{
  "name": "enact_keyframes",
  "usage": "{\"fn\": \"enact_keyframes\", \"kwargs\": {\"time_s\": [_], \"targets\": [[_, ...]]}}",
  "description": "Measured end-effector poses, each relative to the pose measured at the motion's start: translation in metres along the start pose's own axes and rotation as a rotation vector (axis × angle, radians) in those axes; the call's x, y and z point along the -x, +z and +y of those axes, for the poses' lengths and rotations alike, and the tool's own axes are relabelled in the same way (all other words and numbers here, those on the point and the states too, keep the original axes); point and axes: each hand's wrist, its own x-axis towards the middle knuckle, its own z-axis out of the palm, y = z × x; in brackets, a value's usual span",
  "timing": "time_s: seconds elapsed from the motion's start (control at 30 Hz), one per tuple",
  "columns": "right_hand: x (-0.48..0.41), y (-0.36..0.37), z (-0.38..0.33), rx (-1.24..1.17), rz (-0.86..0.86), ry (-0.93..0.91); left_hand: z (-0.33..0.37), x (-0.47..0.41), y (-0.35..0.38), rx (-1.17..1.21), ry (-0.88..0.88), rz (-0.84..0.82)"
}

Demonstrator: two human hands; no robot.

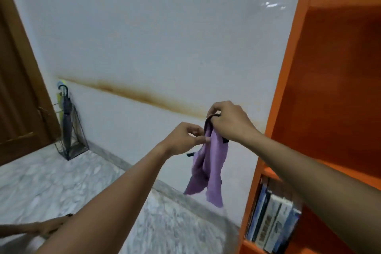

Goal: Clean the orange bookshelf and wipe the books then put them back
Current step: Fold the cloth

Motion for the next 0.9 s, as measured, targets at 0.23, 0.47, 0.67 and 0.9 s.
{"fn": "enact_keyframes", "kwargs": {"time_s": [0.23, 0.47, 0.67, 0.9], "targets": [[-0.061, -0.192, -0.143, -0.013, 0.198, -0.022, 0.204, -0.022, -0.135, 0.263, 0.036, -0.009], [-0.104, -0.330, -0.217, 0.071, 0.381, -0.007, 0.405, -0.059, -0.219, 0.166, 0.236, 0.145], [-0.144, -0.335, -0.236, -0.171, 0.432, -0.071, 0.473, -0.096, -0.229, 0.005, 0.353, 0.156], [-0.225, -0.313, -0.215, -0.266, 0.766, 0.125, 0.451, -0.194, -0.259, -0.060, 0.436, 0.037]]}}
